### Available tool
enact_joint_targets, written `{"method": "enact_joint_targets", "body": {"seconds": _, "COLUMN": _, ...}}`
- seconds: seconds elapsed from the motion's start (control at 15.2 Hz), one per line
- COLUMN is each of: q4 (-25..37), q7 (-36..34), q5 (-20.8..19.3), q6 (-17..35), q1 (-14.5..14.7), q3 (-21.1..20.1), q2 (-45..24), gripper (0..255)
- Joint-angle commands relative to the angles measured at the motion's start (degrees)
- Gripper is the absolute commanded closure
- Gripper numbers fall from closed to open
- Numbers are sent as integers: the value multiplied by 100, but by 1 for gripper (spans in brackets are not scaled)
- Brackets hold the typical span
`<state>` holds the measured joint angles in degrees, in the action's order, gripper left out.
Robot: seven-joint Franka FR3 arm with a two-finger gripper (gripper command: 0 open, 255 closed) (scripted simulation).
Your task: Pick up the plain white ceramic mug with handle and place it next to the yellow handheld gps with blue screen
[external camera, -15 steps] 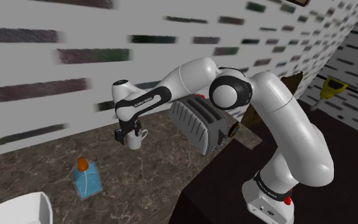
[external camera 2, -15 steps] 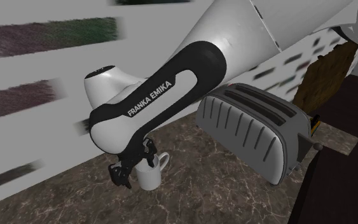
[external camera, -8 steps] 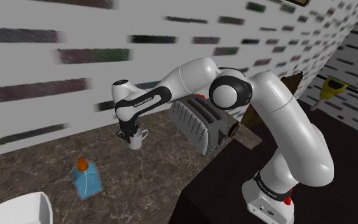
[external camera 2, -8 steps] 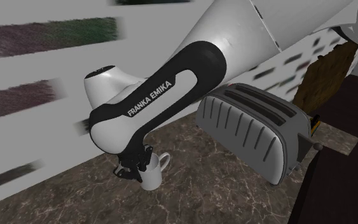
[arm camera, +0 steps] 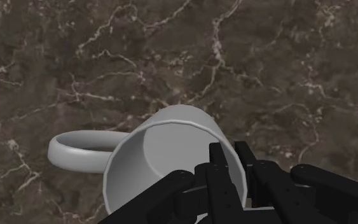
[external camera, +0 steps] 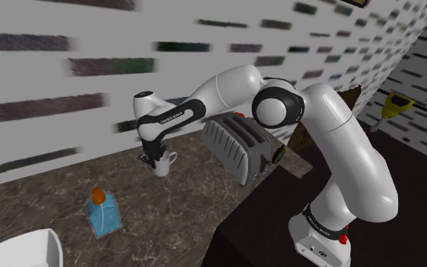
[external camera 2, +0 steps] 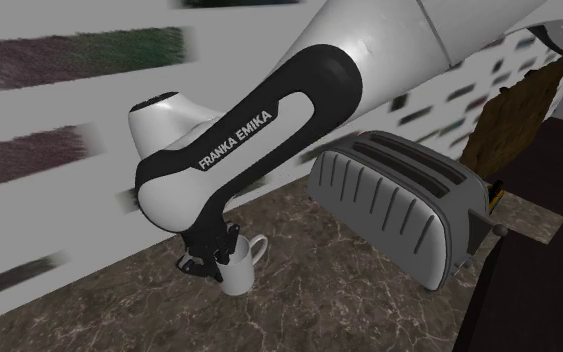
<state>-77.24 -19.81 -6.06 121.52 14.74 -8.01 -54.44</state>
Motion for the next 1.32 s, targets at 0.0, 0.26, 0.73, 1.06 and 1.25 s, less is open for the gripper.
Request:
{"method": "enact_joint_targets", "body": {"seconds": 0.0, "q4": -40, "q7": 0, "q5": 8, "q6": -74, "q1": -8, "q3": -9, "q2": 113, "gripper": 255}}
{"method": "enact_joint_targets", "body": {"seconds": 0.26, "q4": -104, "q7": 3, "q5": 27, "q6": -231, "q1": -22, "q3": -28, "q2": 334, "gripper": 255}}
{"method": "enact_joint_targets", "body": {"seconds": 0.73, "q4": -154, "q7": 10, "q5": 61, "q6": -534, "q1": -45, "q3": -60, "q2": 688, "gripper": 255}}
{"method": "enact_joint_targets", "body": {"seconds": 1.06, "q4": -138, "q7": 16, "q5": 86, "q6": -774, "q1": -58, "q3": -81, "q2": 912, "gripper": 255}}
{"method": "enact_joint_targets", "body": {"seconds": 1.25, "q4": -115, "q7": 20, "q5": 100, "q6": -923, "q1": -65, "q3": -93, "q2": 1039, "gripper": 255}}
